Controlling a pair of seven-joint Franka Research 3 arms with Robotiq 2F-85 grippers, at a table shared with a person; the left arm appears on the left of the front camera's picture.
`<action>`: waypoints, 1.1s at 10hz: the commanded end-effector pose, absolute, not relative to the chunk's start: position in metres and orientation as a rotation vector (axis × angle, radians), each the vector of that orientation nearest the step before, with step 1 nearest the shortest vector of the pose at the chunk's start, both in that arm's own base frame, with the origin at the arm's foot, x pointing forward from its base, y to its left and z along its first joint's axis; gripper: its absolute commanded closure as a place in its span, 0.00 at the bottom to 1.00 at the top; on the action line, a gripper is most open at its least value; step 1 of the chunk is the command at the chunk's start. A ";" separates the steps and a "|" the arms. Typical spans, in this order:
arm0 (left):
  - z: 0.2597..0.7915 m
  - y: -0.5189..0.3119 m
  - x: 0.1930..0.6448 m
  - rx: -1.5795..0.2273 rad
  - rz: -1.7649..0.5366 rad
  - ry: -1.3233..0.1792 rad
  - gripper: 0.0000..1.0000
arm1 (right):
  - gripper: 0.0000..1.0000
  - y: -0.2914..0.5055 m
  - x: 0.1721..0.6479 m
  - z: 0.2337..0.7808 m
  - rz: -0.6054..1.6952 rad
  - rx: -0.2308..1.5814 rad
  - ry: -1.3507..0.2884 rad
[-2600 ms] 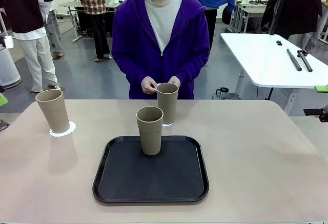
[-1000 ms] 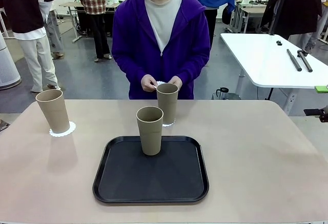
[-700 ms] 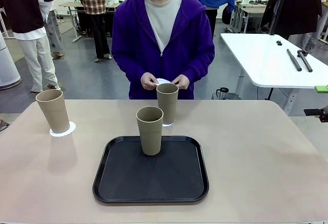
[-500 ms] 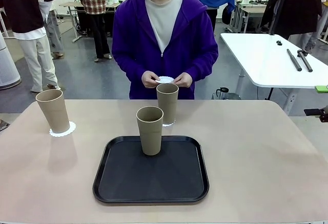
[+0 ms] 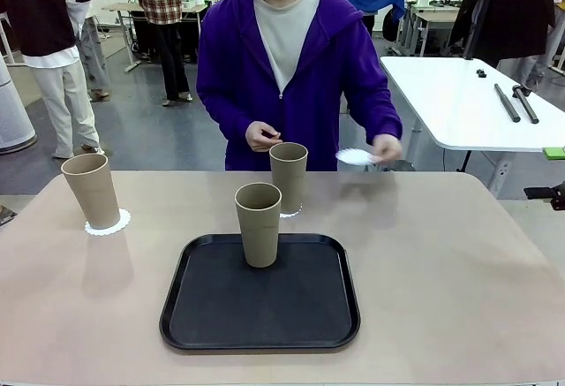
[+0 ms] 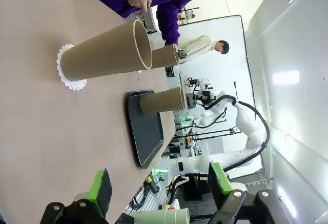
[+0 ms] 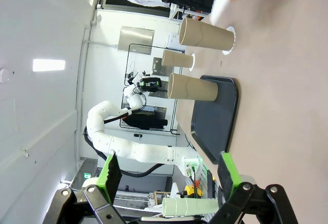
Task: Place coasters on the table and set cups on them.
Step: Take one Reusable plastic cup from the Flat Tray and place it on a coaster set by the human.
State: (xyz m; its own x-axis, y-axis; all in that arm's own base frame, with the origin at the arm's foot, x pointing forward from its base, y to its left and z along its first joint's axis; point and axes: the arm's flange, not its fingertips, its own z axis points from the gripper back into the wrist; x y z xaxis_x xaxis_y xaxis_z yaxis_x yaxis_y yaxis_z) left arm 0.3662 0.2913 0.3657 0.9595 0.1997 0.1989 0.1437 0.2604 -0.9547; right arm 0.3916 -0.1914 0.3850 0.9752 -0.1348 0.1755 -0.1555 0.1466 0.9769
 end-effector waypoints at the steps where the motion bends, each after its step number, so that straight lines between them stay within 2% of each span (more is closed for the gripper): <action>1: 0.367 0.292 0.364 -1.313 0.042 -0.307 0.00 | 0.00 -0.191 0.392 0.386 0.020 1.431 -0.243; 11: 0.367 0.292 0.364 -1.313 0.042 -0.307 0.00 | 0.00 -0.191 0.392 0.386 0.020 1.431 -0.243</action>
State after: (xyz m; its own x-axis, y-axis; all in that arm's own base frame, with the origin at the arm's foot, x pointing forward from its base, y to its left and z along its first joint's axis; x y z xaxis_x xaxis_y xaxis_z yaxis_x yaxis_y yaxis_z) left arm 0.3662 0.2914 0.3657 0.9595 0.1998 0.1988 0.1437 0.2603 -0.9548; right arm 0.3916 -0.1914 0.3850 0.9752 -0.1348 0.1755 -0.1555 0.1466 0.9769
